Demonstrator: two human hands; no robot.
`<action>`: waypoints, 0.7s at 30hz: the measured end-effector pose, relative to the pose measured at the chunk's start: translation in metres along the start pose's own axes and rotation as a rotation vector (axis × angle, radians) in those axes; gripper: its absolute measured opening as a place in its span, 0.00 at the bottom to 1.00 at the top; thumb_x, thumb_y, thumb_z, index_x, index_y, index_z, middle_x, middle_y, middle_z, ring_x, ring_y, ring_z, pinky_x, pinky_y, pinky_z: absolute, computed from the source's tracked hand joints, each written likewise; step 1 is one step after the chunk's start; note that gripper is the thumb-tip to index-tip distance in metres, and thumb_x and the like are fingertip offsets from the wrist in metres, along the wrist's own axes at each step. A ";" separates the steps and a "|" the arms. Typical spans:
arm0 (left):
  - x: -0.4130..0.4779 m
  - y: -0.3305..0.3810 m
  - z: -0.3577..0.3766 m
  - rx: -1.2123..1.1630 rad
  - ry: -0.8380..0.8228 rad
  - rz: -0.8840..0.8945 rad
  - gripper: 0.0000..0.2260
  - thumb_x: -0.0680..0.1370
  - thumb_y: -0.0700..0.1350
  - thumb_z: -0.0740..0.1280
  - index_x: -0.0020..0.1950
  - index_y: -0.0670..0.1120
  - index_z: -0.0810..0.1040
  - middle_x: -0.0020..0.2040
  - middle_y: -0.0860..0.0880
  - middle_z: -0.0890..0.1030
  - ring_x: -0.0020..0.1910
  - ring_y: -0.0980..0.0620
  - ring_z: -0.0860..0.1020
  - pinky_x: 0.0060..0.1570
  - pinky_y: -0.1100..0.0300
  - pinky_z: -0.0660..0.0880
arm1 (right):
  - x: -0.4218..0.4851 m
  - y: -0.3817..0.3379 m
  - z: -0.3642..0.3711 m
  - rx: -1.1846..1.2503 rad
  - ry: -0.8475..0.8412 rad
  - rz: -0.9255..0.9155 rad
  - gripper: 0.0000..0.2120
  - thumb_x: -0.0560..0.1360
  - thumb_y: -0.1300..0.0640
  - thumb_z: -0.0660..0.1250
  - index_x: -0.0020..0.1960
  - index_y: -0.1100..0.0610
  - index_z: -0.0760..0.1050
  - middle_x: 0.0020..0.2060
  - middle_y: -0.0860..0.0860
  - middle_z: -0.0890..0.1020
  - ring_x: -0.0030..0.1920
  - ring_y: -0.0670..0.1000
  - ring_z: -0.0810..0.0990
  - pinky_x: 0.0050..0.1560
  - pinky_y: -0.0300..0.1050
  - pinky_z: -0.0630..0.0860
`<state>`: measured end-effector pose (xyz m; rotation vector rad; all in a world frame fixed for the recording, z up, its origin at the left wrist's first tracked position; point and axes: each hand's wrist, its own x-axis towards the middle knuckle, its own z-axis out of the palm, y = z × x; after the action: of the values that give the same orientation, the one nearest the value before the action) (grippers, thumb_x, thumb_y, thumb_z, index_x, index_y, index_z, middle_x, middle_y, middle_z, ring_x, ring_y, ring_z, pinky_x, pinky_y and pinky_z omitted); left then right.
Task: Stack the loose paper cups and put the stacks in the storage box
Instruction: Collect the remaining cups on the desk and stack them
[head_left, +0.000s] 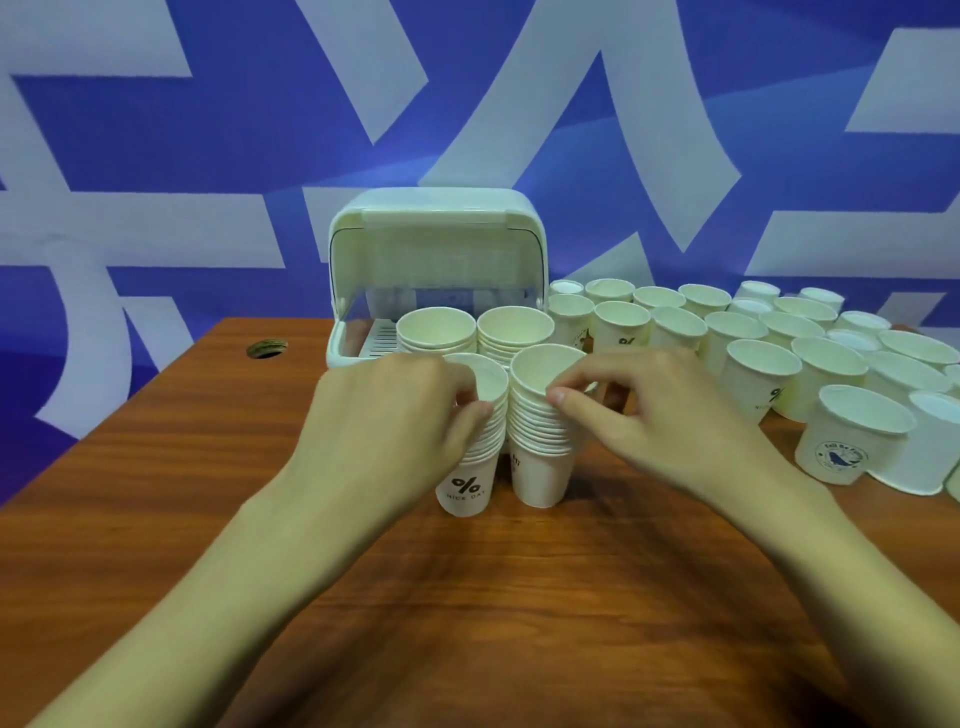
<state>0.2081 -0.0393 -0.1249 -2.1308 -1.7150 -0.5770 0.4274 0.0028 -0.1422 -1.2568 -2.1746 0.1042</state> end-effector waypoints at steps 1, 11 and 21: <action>0.000 0.000 0.003 0.007 -0.013 0.009 0.16 0.78 0.63 0.57 0.52 0.57 0.80 0.45 0.55 0.80 0.46 0.53 0.78 0.32 0.58 0.59 | -0.001 0.001 0.002 0.000 -0.011 -0.002 0.16 0.73 0.35 0.58 0.48 0.40 0.82 0.43 0.38 0.83 0.41 0.41 0.78 0.41 0.51 0.79; -0.001 0.002 0.016 0.053 0.012 0.041 0.17 0.78 0.63 0.57 0.46 0.53 0.78 0.37 0.53 0.73 0.42 0.51 0.74 0.30 0.58 0.61 | -0.003 0.001 0.012 0.070 -0.045 0.009 0.10 0.78 0.47 0.66 0.53 0.45 0.85 0.46 0.39 0.85 0.47 0.39 0.80 0.47 0.40 0.76; -0.007 -0.013 0.026 0.166 0.039 0.091 0.15 0.72 0.63 0.66 0.39 0.52 0.76 0.34 0.52 0.66 0.33 0.50 0.69 0.29 0.60 0.56 | -0.008 -0.010 0.024 0.126 -0.031 -0.011 0.09 0.80 0.48 0.64 0.51 0.47 0.83 0.44 0.40 0.83 0.45 0.39 0.79 0.44 0.36 0.73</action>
<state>0.1964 -0.0297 -0.1506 -2.0553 -1.5779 -0.4321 0.4094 -0.0035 -0.1617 -1.1792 -2.1652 0.2537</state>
